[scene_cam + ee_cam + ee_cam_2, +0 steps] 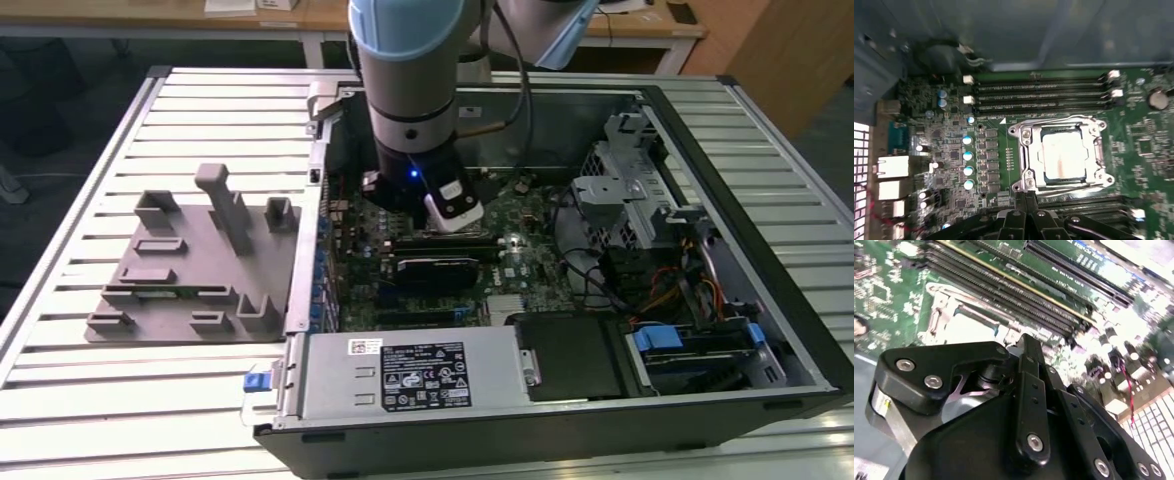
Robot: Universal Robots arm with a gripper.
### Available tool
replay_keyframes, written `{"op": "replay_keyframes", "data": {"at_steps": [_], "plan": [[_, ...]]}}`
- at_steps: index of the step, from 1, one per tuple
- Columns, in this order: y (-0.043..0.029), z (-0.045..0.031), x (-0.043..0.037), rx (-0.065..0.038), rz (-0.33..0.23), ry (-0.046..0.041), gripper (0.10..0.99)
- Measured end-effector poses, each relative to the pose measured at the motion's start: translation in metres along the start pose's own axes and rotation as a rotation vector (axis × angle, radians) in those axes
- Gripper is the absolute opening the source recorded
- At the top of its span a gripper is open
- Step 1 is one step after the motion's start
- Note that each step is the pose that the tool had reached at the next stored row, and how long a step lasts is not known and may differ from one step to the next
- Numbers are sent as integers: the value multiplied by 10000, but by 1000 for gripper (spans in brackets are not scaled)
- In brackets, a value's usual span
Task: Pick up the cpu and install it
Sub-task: 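Install the second cpu locking lever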
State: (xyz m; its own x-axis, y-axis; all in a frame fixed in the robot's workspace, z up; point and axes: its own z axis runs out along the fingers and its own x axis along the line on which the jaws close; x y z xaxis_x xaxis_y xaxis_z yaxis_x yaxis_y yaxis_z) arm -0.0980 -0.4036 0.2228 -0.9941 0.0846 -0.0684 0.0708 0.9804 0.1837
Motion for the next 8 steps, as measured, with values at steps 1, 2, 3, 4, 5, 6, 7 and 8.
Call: {"op": "replay_keyframes", "data": {"at_steps": [1, 2, 3, 4, 5, 6, 7, 8], "plan": [[7, -37, -3, 2, 0, 0, 106], [11, -60, -4, 6, 0, 1, 106], [13, -70, -5, 12, -1, 1, 106], [14, -69, -7, 20, -1, -3, 106], [15, -69, -14, 48, 4, -6, 106], [18, -68, -30, 86, 13, -10, 106], [25, -66, -52, 121, 22, -13, 106], [31, -63, -74, 152, 25, -17, 106]]}}
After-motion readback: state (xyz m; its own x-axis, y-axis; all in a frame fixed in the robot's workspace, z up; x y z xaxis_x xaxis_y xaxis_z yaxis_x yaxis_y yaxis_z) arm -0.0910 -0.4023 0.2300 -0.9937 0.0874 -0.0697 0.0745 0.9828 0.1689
